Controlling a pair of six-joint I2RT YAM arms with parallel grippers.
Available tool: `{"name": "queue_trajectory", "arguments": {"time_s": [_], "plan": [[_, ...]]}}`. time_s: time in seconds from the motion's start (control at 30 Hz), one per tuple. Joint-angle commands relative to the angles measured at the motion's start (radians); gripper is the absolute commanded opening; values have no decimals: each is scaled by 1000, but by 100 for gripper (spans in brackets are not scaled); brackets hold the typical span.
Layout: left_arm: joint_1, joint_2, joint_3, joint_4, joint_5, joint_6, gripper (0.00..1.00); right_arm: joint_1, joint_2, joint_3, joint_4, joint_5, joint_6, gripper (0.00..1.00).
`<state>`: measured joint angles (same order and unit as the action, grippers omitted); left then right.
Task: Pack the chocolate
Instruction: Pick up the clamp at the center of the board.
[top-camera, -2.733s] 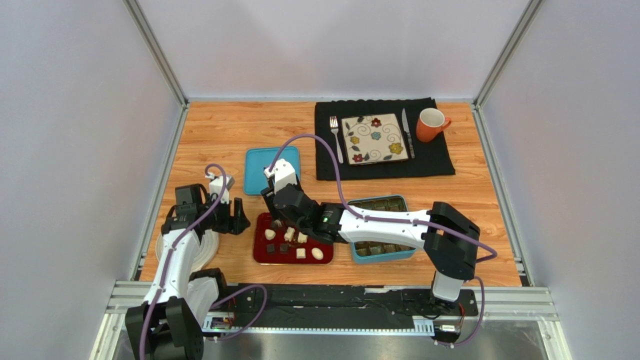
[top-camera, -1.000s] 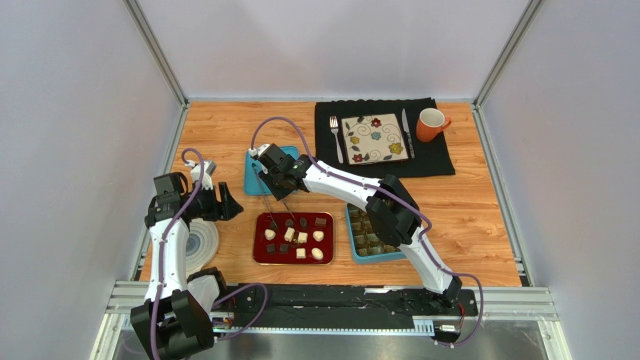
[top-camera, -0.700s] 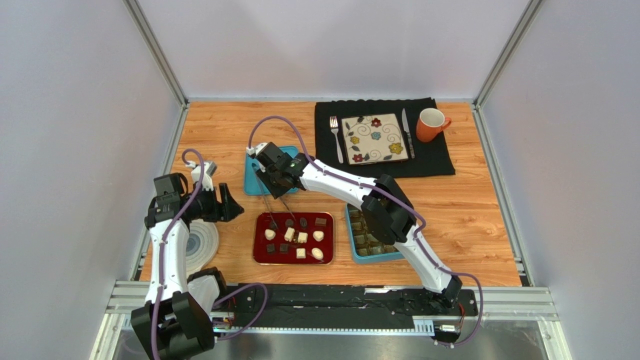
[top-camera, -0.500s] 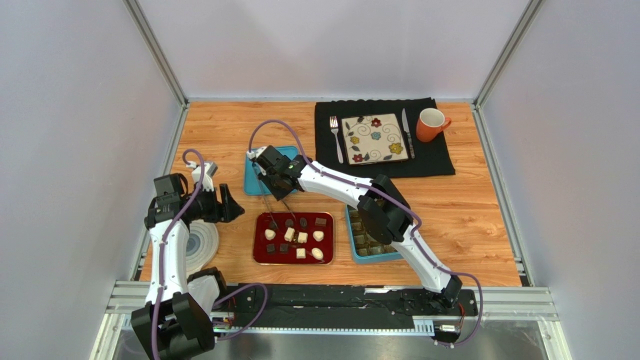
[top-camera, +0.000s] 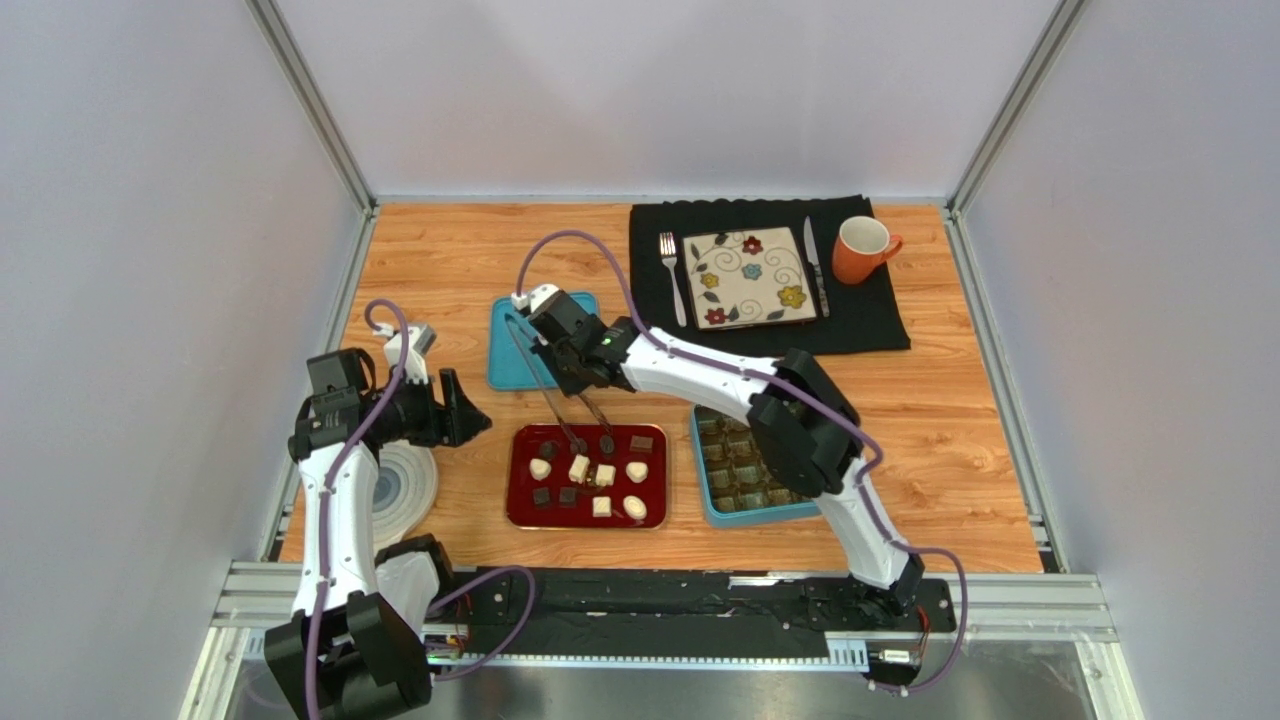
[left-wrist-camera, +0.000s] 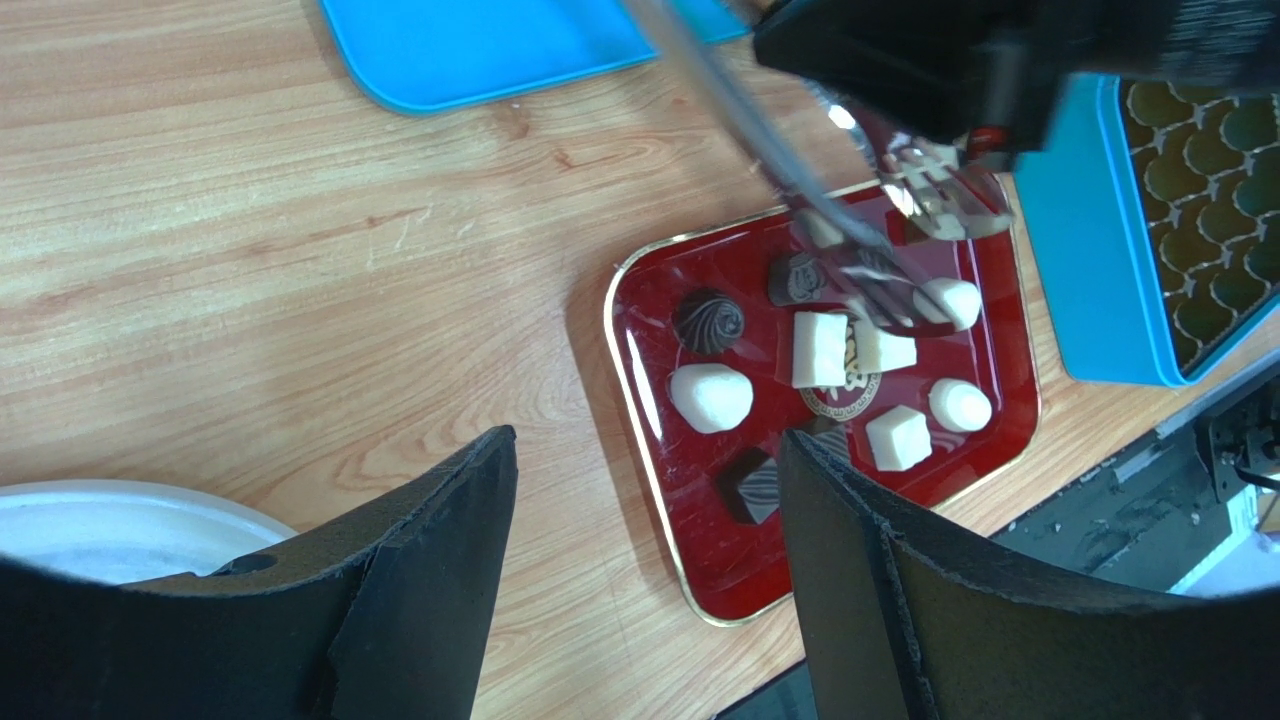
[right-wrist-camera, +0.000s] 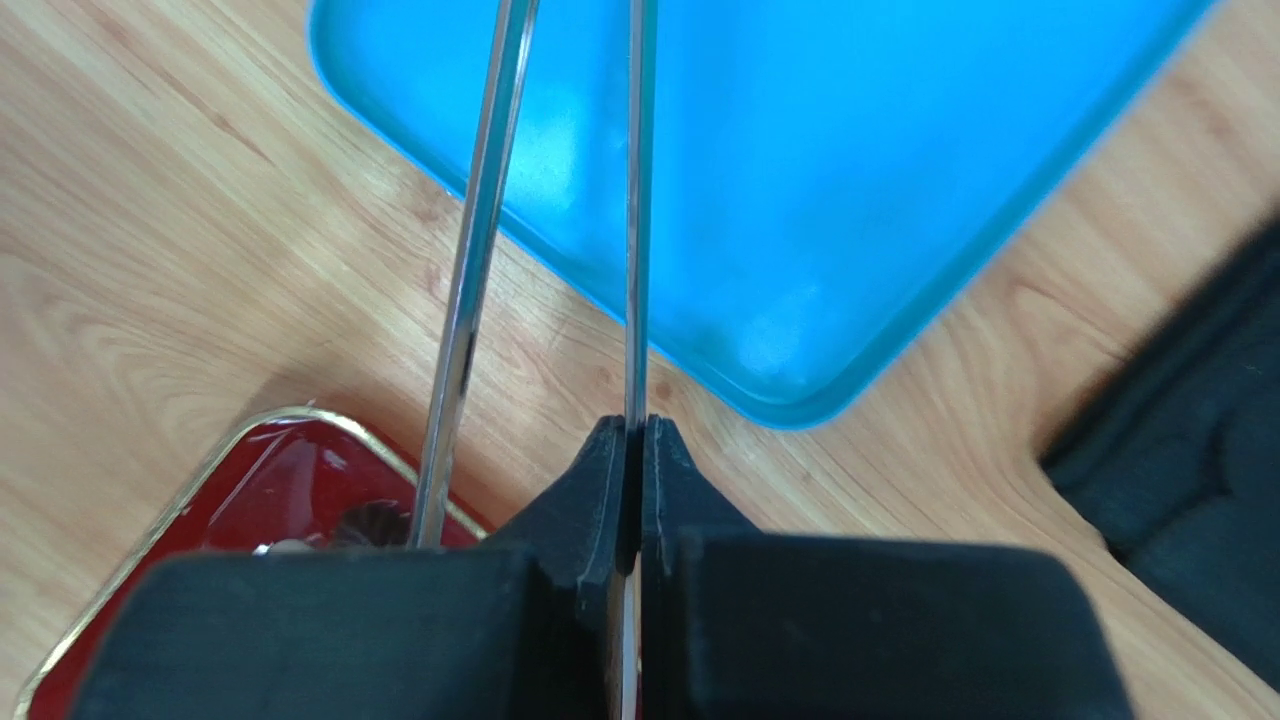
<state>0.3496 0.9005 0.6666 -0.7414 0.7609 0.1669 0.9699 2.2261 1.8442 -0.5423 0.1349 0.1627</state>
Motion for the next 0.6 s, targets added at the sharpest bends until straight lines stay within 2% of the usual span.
{"name": "queue_trajectory", "arguments": {"time_s": [0.0, 0.1, 0.13, 0.17, 0.2, 0.23, 0.27, 0.3, 0.4, 0.47, 0.5, 0.57], "plan": [[11, -17, 56, -7, 66, 16, 73, 4, -265, -161, 278, 75, 79, 0], [11, -11, 86, -35, 174, 17, 76, 10, -425, -340, 471, 101, 150, 0], [11, 1, 102, -61, 222, 35, 85, 10, -463, -390, 610, 83, 175, 0], [9, 11, 120, -90, 276, 75, 92, 12, -500, -504, 681, 78, 201, 0], [9, 23, 163, -163, 390, 104, 94, 13, -573, -558, 758, 75, 259, 0], [11, 43, 183, -206, 447, 137, 95, 16, -601, -616, 900, 66, 283, 0], [11, 52, 206, -252, 503, 219, 95, 15, -629, -695, 963, 63, 303, 0], [11, 63, 252, -371, 606, 280, 95, 29, -664, -727, 1011, 69, 328, 0], [11, 113, 338, -569, 734, 460, 95, 85, -700, -824, 1168, 115, 327, 0], [8, 138, 369, -657, 771, 567, 96, 122, -715, -855, 1275, 182, 282, 0], [6, 141, 386, -715, 810, 592, 96, 148, -712, -864, 1310, 199, 275, 0], [-21, 141, 393, -727, 831, 599, 98, 167, -700, -862, 1340, 219, 259, 0]]}}
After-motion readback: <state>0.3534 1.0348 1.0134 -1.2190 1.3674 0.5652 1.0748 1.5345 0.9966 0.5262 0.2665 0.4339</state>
